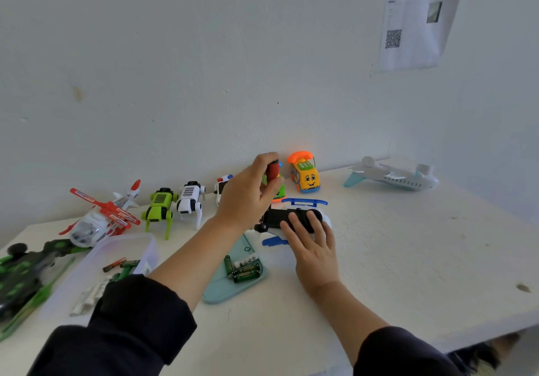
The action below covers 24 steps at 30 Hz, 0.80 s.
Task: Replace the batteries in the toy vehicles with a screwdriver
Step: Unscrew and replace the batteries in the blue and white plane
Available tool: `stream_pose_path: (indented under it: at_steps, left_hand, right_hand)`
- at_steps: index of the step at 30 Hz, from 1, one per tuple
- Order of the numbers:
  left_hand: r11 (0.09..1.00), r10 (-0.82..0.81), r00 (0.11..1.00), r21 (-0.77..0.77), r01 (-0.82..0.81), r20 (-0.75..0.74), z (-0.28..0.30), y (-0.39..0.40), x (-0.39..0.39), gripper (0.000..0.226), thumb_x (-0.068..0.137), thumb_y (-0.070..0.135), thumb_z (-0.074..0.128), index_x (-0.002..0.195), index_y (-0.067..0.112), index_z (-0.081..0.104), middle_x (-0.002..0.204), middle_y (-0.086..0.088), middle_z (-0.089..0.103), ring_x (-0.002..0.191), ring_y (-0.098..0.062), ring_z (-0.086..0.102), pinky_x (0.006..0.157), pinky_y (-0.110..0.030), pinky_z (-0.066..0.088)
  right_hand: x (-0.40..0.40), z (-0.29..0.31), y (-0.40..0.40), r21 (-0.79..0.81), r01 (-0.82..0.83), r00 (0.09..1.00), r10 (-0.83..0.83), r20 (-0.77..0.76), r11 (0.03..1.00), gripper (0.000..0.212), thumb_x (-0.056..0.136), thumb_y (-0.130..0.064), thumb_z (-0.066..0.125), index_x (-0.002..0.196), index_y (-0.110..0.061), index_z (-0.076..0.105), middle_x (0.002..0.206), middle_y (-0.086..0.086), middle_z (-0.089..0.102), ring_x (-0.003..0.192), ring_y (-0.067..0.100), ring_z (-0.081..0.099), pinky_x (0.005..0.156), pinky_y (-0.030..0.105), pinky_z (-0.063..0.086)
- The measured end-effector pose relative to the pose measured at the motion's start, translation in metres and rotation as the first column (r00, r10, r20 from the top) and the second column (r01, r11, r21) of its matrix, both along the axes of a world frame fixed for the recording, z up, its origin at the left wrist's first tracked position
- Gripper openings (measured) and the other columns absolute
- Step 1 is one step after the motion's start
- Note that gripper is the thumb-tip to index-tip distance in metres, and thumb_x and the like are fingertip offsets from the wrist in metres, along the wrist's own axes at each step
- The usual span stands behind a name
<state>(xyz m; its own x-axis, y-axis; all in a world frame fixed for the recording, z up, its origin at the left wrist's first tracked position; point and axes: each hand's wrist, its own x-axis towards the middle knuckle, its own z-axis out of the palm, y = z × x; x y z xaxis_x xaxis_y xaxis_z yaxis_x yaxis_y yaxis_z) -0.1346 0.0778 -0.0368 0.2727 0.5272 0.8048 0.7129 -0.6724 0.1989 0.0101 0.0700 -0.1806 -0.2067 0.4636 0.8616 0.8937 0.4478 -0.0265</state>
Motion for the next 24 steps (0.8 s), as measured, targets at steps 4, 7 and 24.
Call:
stream_pose_path:
  at_steps: [4, 7, 24]
  left_hand:
    - [0.995, 0.04, 0.999, 0.09, -0.04, -0.002, 0.004, -0.002, 0.001, 0.03, 0.089, 0.042, 0.046, 0.112, 0.025, 0.039, 0.084, -0.002, 0.065, 0.057, -0.012, 0.054, 0.053, -0.026, 0.047]
    - [0.999, 0.031, 0.999, 0.036, -0.03, -0.025, 0.009, -0.002, -0.001, 0.025, 0.091, 0.035, 0.049, 0.108, 0.025, 0.036, 0.084, -0.005, 0.063, 0.057, -0.015, 0.055, 0.053, -0.031, 0.049]
    - [0.983, 0.008, 0.964, -0.178, 0.041, 0.266, 0.026, 0.01, 0.016, 0.046, 0.085, 0.048, 0.06, 0.117, 0.014, 0.062, 0.086, 0.001, 0.058, 0.068, -0.023, 0.061, 0.067, -0.033, 0.051]
  right_hand:
    - [0.003, 0.007, 0.0, 0.022, 0.01, 0.998, -0.011, 0.054, 1.0, 0.049, 0.077, -0.005, 0.041, 0.125, -0.017, 0.046, 0.122, 0.007, 0.064, 0.122, 0.034, 0.038, 0.097, 0.051, 0.039]
    - [0.013, 0.027, 0.007, -0.054, 0.001, 0.991, 0.007, 0.132, 0.999, 0.072, 0.056, 0.005, 0.071, 0.122, -0.014, 0.048, 0.118, 0.008, 0.066, 0.115, 0.036, 0.04, 0.084, 0.052, 0.049]
    - [0.017, 0.106, 0.013, -0.557, -0.025, 0.962, 0.171, 0.211, 0.83, 0.035, 0.092, -0.043, 0.05, 0.119, -0.025, 0.062, 0.125, -0.007, 0.055, 0.111, 0.018, 0.05, 0.092, 0.033, 0.03]
